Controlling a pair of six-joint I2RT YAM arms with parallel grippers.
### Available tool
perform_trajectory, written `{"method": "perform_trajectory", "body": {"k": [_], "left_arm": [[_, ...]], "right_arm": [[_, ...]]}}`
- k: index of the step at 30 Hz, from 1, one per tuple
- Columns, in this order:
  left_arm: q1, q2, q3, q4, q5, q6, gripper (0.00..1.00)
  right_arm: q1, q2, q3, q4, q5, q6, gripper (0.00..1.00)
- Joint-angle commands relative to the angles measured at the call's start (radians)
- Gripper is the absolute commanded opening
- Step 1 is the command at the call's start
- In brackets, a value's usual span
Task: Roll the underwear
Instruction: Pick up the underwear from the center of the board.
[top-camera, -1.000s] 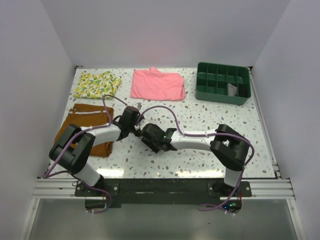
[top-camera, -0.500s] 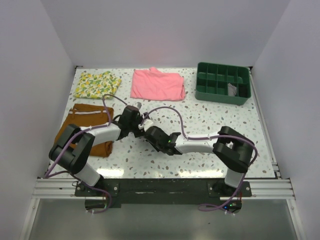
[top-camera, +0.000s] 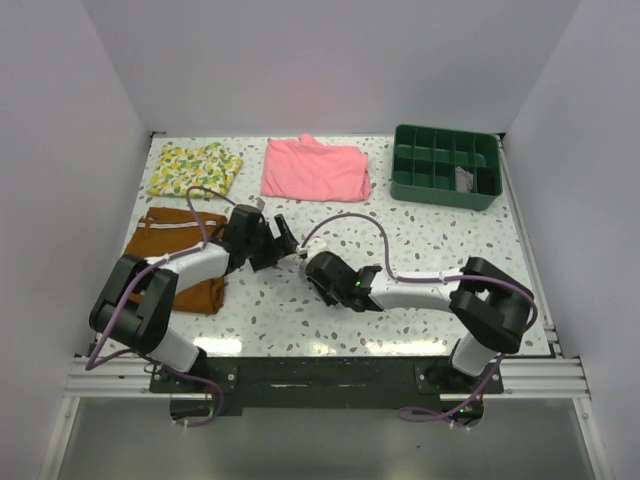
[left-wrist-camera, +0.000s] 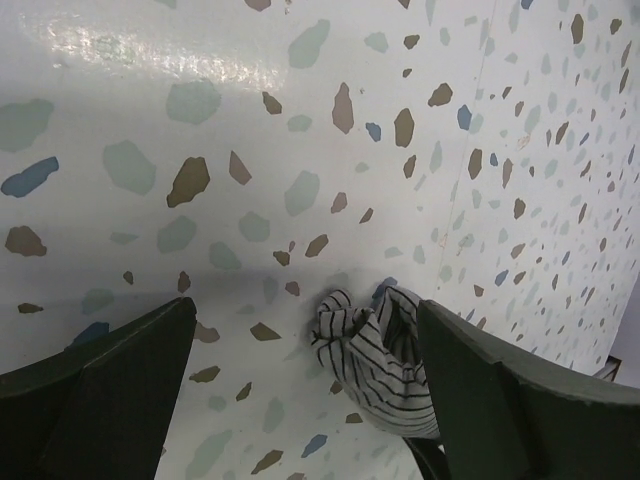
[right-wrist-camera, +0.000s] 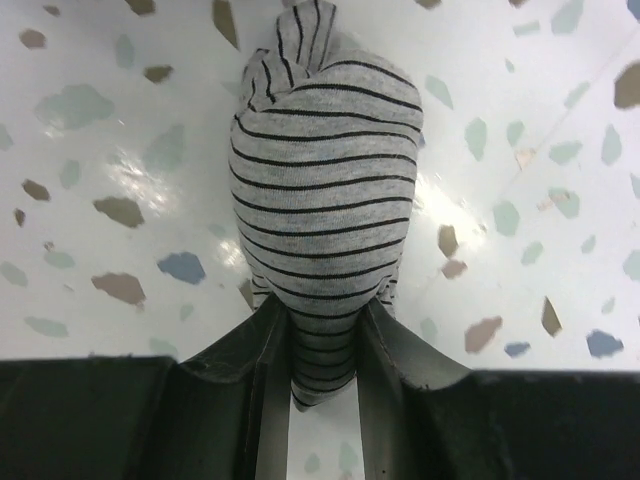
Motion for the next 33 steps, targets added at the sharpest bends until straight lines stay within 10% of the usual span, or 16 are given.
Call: {"method": "perform_trajectory", "body": {"k": [1,33], "left_arm": [[0.003,-0.055,0.015,-0.003,-0.004,0.024,0.97],[-0.052,-0.081,0.094,-0.043,0.138,0.165,0.97]], "right_arm": [[-0.068,-0.074,-0.016,-0.232,-0.049,0.051,0.05],[-0.642,-0.111,0.445,-0.558,-0.058,-0.023,0.06]]}}
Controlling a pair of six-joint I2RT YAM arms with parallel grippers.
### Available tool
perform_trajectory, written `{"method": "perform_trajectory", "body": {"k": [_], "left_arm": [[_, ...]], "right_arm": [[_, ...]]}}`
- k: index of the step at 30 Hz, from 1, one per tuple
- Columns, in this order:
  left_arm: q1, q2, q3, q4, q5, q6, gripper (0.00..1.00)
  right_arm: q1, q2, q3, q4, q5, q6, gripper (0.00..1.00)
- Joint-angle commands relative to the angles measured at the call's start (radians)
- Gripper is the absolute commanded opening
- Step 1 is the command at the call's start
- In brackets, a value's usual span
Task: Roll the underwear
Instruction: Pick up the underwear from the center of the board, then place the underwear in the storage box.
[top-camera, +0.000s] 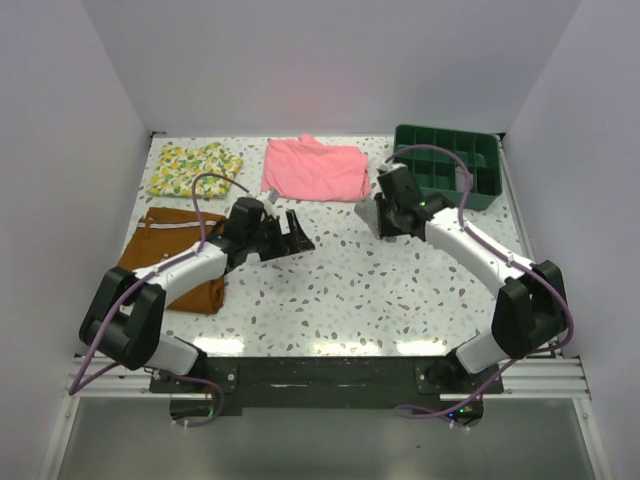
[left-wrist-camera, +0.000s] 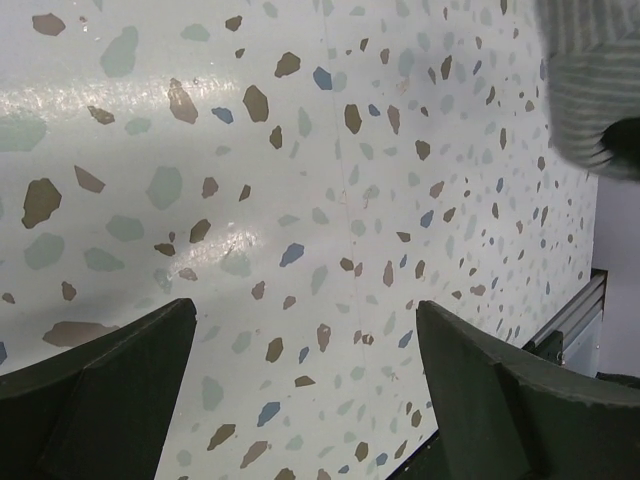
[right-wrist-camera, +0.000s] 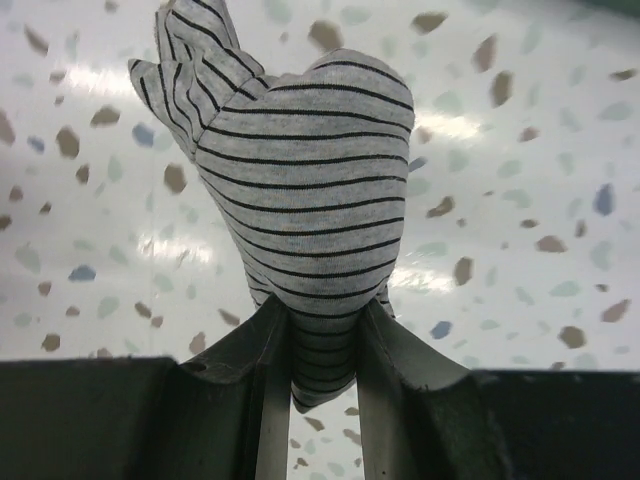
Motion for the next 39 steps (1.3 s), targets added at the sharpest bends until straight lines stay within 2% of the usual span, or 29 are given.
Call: {"method": "perform_trajectory", "body": {"k": [1,11,17,28,39], "left_arm": [[-0.003,0.012,0.047,-0.026,0.026,0.059,0.97],[-0.003,0.045,0.102,-0.103,0.013,0.124,1.00],[-0.003,0.061,0.095,-0.106,0.024,0.137,1.00],[0.004,0.126,0.125,-0.134,0.047,0.194,1.00],[0.014,0.169,0.135,-0.125,0.093,0.199,1.00]], "right_arm": [[-0.109,0.066,0.193,-0.114,0.073,-0.060,0.06],[-0.290,0.374,0.695,-0.322,0.254,-0.114,0.05],[-0.336,0.524,0.894,-0.407,0.365,-0.150,0.05],[-0.372,0.681,1.055,-0.464,0.535,-0.222,0.06],[-0.372,0.837,1.160,-0.487,0.572,-0.264,0.07]]}}
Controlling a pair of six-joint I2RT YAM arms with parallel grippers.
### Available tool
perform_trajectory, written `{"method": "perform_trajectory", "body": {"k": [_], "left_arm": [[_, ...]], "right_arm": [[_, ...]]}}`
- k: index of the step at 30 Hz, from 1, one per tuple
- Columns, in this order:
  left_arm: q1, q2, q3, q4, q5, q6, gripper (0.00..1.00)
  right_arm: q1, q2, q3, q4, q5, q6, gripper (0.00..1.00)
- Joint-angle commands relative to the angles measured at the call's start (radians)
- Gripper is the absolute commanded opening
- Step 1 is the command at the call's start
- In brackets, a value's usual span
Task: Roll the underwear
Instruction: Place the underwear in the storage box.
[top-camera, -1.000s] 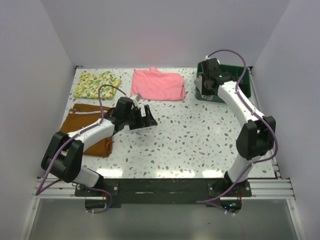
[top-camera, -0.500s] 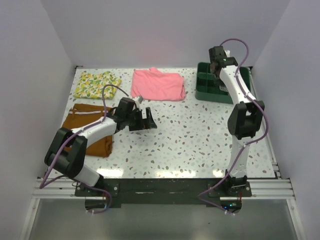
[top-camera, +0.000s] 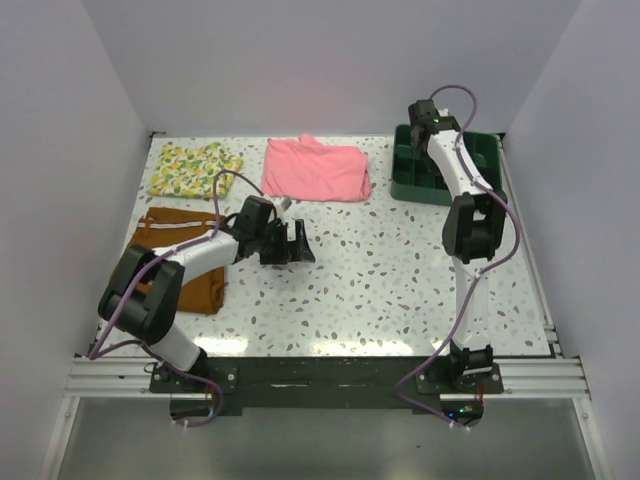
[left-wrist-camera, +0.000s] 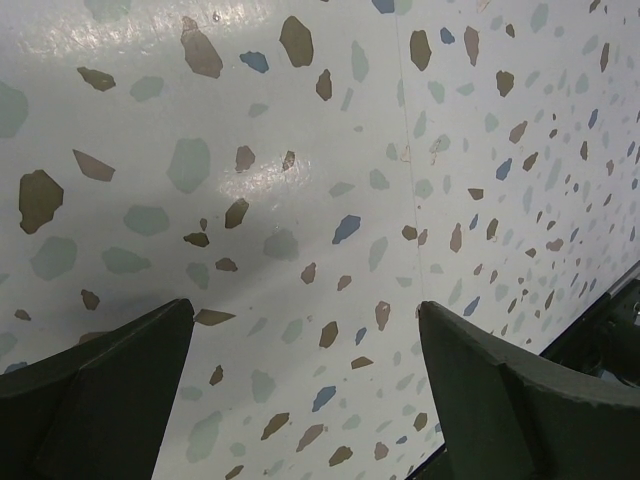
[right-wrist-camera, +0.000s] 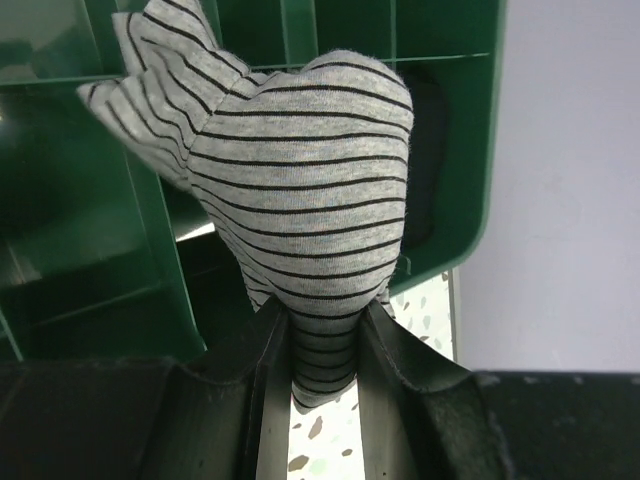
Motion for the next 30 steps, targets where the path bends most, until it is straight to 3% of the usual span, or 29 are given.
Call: {"method": "perform_trajectory", "body": {"k": [1,17,30], "left_arm": [[0.014,0.016,0.045,0.011,0.038,0.028,1.00],[0.019,0.054,0.043,0.014,0.058,0.031,1.00],[0.019,0.068,0.045,0.015,0.076,0.031,1.00]], "right_arm": [[-0.001,0.017,0.066,-0.027,0.057,-0.032,0.07],[-0.052,-0.044,0.058,0.003,0.140,-0.050,0.08],[-0.055,-0.042,0.066,-0.010,0.082,-0.058,0.09]]}}
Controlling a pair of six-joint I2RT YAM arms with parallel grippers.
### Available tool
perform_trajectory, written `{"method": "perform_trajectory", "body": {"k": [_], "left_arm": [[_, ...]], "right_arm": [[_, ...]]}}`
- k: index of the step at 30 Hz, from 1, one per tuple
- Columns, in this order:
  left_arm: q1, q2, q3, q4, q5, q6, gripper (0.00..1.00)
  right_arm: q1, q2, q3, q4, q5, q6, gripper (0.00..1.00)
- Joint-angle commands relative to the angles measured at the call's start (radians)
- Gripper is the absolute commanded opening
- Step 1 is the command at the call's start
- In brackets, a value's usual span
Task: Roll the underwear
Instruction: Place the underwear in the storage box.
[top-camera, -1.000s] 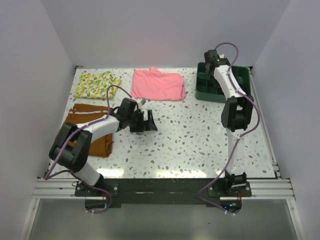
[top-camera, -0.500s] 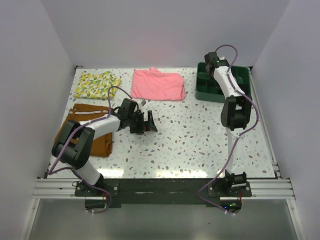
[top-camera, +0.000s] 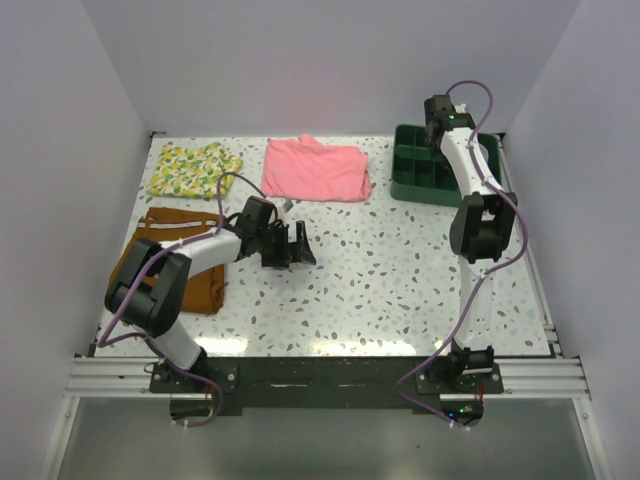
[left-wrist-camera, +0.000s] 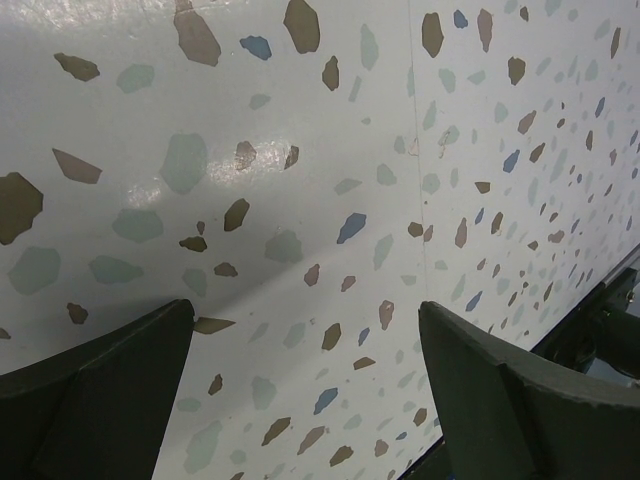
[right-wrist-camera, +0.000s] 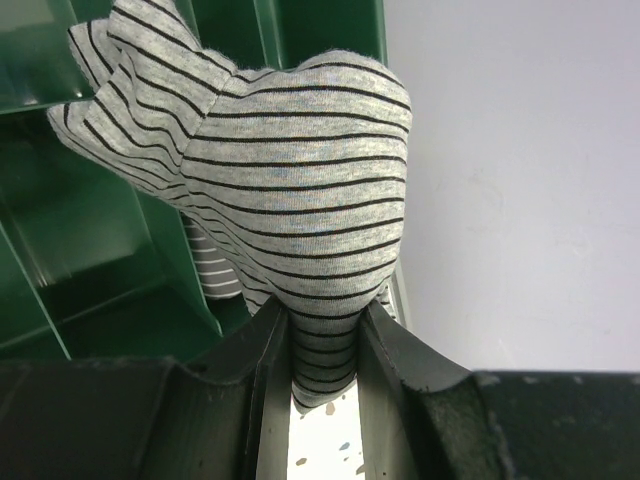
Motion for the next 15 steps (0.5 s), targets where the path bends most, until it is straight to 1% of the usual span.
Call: {"method": "perform_trajectory", "body": {"k": [1,8,15], "left_arm": [[0.007,0.014,0.034,0.012,0.030,0.030,1.00],[0.007,0.017,0.037,0.012,0.032,0.031,1.00],[0.007,0.019,0.035,0.013,0.033,0.031,1.00]], "right_arm": [[0.007,-0.027,0.050,-0.008,0.000,-0.010,0.10],[0.016,0.003,0.053,-0.027,-0.033,-0.003,0.11],[0.052,0.037,0.059,-0.046,-0.051,0.001,0.11]]}}
